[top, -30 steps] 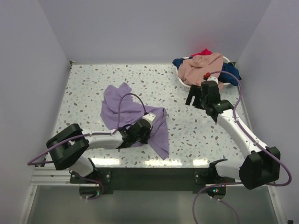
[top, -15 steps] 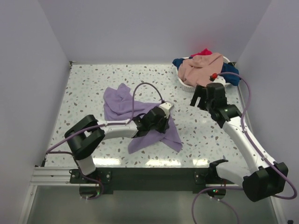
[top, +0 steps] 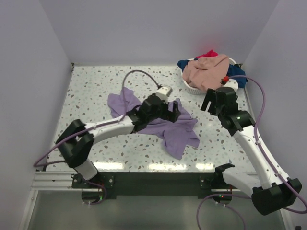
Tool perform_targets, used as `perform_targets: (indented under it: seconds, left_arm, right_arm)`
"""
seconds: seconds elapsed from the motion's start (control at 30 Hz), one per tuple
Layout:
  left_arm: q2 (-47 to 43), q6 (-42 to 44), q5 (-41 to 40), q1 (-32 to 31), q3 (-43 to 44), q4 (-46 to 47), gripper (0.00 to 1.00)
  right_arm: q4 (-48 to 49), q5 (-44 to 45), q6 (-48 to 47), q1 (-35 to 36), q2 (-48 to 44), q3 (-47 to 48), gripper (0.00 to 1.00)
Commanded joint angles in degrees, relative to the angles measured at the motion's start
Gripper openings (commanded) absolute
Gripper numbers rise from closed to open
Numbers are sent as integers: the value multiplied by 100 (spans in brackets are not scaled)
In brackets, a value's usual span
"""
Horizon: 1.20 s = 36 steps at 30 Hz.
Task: Fold and stack the t-shirts
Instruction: Flatten the tshirt out
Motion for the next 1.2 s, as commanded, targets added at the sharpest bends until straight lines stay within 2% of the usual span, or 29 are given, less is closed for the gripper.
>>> perform_targets:
  seconds: [0.0,0.03,0.1,0.13,0.2,0.23,0.37,0.53,0.7,1.0,1.1,1.17]
  left_arm:
    - [-1564,-135,-840,697,-1029,-83,100]
    - [-2098,-144,-1451,855,-1266,-241,100]
    - [-2532,-178,-1982,961,-1768,-802,100]
    - [-2812,-231,-2228,1171,-1883,-1023,100]
    - [-3025,-424,-2213,1452,-2182,-1427,100]
    - [-3217,-468,-2169,1793,-2304,-1621,100]
    - [-3667,-732,-1766,2569,-2893,-1632,100]
    - [-3598,-856,-1352,3211,-2974,-1632,100]
    - [-3501,-847,-1220,3317,-2982,-1562,100]
    - [-3439,-856,-1044,3484,-3079,-1491,100]
    - [-3448,-864,-1061,3563,-3123,-1482,100]
    - [-3465,-873,-1079,3590,-3193,-1456,100]
  right_arm:
    - [32,-422,101,294,-96,-8,81]
    - [32,-370,136,670,-17,-35,80]
    - [23,-282,285,1102,106,-140,80]
    - [23,-273,347,1539,168,-185,80]
    - [6,-264,566,1955,344,-351,80]
    - [-3,-264,654,2383,396,-413,79]
    - [-21,-246,1129,3405,607,-756,78]
    - [129,-265,1674,4372,933,-1151,78]
    - [673,-439,1649,4505,1029,-1407,78]
    - [1509,-783,1359,4541,2329,-1197,73]
    - [1535,-625,1288,4541,2673,-1055,67]
    - [1483,-485,1262,4532,2874,-959,59]
